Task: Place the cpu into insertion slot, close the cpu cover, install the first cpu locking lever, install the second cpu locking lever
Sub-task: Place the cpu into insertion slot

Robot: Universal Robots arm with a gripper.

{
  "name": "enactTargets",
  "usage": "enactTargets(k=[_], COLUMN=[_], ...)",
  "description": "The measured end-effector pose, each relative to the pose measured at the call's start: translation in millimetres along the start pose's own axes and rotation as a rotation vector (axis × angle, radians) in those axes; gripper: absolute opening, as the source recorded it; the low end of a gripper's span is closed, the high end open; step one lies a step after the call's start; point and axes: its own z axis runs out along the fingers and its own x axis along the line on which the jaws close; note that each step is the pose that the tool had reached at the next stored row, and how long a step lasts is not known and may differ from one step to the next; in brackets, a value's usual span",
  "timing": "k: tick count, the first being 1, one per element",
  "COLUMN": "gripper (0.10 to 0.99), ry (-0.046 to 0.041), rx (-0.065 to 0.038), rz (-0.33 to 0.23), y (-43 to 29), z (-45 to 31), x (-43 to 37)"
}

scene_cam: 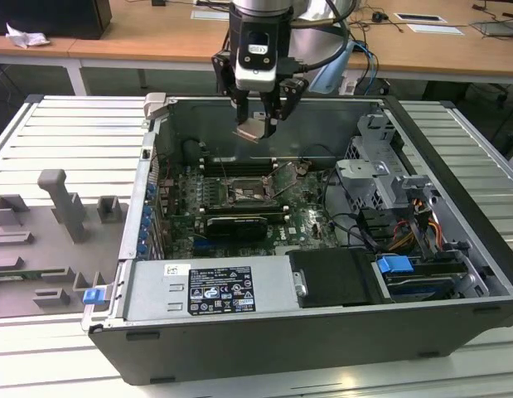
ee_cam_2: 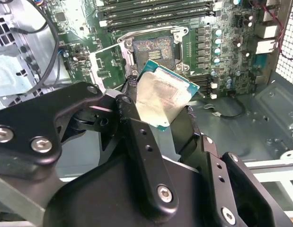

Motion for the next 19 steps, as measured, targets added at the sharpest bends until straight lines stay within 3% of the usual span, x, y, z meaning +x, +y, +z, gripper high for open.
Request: enactTargets(k=[6,19], gripper=[0.529,0.529], ry=[-0.0042,-0.0081], rx=[-0.001,-0.002], rz=[0.048,0.091], y=[-0.2,-0.4], z=[2.5,4.4], x=[0.0,-0.1])
